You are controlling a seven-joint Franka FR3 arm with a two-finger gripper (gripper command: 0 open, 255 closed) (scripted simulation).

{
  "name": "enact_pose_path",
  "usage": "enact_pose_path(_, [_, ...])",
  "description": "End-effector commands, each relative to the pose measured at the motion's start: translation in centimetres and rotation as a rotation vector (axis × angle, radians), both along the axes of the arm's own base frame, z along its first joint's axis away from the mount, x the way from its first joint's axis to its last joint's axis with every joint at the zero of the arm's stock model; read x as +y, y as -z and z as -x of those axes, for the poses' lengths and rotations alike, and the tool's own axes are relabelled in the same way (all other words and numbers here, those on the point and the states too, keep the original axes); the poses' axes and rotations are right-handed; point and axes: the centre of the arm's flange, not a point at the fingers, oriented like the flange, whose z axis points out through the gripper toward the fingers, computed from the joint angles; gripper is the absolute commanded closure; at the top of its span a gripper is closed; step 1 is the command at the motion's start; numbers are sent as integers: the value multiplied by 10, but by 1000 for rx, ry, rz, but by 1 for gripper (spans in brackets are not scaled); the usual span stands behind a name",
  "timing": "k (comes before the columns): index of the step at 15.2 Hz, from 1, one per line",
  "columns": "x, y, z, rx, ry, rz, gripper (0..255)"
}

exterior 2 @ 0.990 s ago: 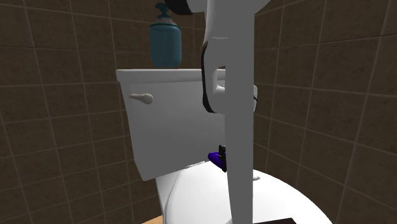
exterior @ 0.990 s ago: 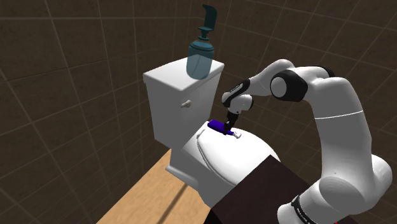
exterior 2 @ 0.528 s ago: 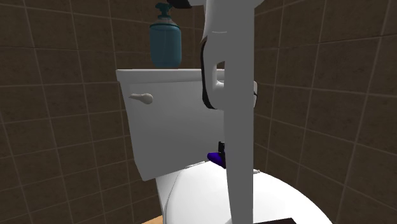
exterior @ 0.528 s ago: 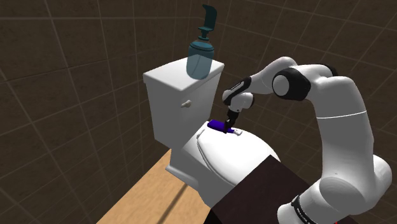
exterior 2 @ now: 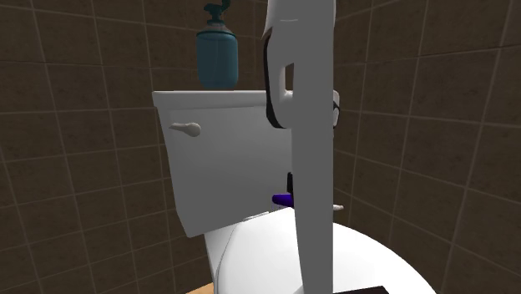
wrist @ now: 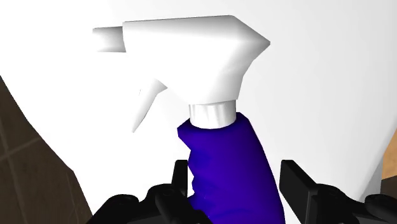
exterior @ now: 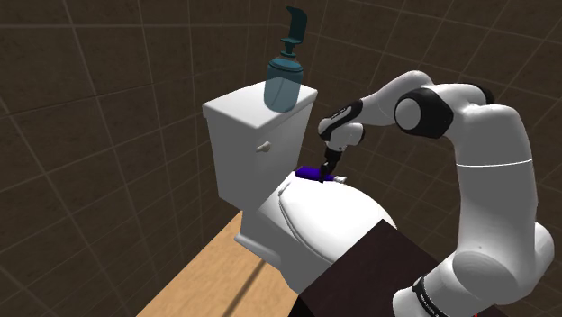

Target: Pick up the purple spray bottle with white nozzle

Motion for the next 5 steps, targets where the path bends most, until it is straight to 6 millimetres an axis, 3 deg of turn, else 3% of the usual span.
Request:
enact_pose_path(1, [0,-11,0,0,0,0,255])
enact_pose_path(5, [0,-22,0,0,0,0,255])
